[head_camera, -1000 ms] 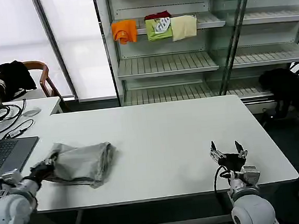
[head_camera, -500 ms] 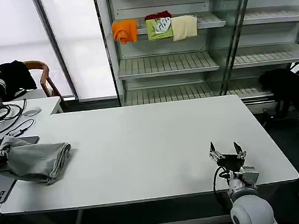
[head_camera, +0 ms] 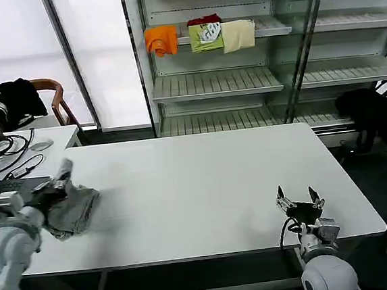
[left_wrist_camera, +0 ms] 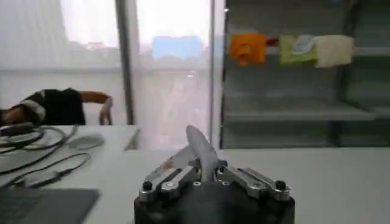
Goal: Fold and organize the clothes.
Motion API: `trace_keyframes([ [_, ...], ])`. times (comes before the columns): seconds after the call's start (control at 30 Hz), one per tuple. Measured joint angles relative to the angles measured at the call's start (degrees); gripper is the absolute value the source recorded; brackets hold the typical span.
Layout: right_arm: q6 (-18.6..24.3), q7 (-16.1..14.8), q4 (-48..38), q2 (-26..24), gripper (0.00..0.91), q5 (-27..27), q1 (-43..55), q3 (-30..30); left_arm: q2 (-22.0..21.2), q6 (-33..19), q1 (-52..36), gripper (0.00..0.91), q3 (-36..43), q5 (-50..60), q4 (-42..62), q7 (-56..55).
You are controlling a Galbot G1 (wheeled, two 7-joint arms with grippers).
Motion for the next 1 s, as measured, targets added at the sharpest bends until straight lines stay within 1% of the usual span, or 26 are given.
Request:
trace_keyframes([
  [0.17, -0.6, 0.0, -0.3, 0.7, 0.907, -1.0, -0.5, 0.9, -3.5, 0.8, -4.0, 0.000, 11.7, 1.7, -4.4, -4.6],
  [0.2, -0.7, 0.0, -0.3, 0.9, 0.907, -1.3, -0.6, 1.1, -4.5, 0.9, -4.9, 0.010, 14.3, 2.0, -4.9, -5.5],
  [0.33, -0.9, -0.1, -0.3, 1.8, 0.907, -2.2, -1.3, 1.8, -9.4, 1.1, -7.5, 0.010, 23.9, 3.7, -5.4, -8.2],
  [0.43, -0.9, -0.2, -0.3, 2.4, 0.907, -2.8, -1.7, 2.0, -13.4, 1.2, -9.4, 0.020, 29.3, 5.4, -4.0, -9.4],
  [0.47, -0.9, -0.2, -0.3, 2.6, 0.907, -3.0, -1.7, 2.0, -14.6, 1.3, -10.1, 0.373, 30.7, 5.9, -3.3, -9.8],
  [0.5, -0.9, -0.3, -0.4, 2.8, 0.907, -3.2, -1.7, 2.0, -15.9, 1.3, -10.8, 0.907, 32.1, 6.4, -2.4, -10.0],
  [0.73, -1.2, -0.4, -1.1, 3.7, 0.907, -4.2, -1.3, 1.6, -23.2, 0.9, -14.7, 0.907, 38.8, 8.7, 3.4, -11.8],
  [1.0, -1.7, -0.9, -2.1, 4.3, 0.907, -4.0, -0.2, 0.4, -31.5, -2.2, -17.2, 0.907, 43.2, 8.1, 8.1, -15.4],
])
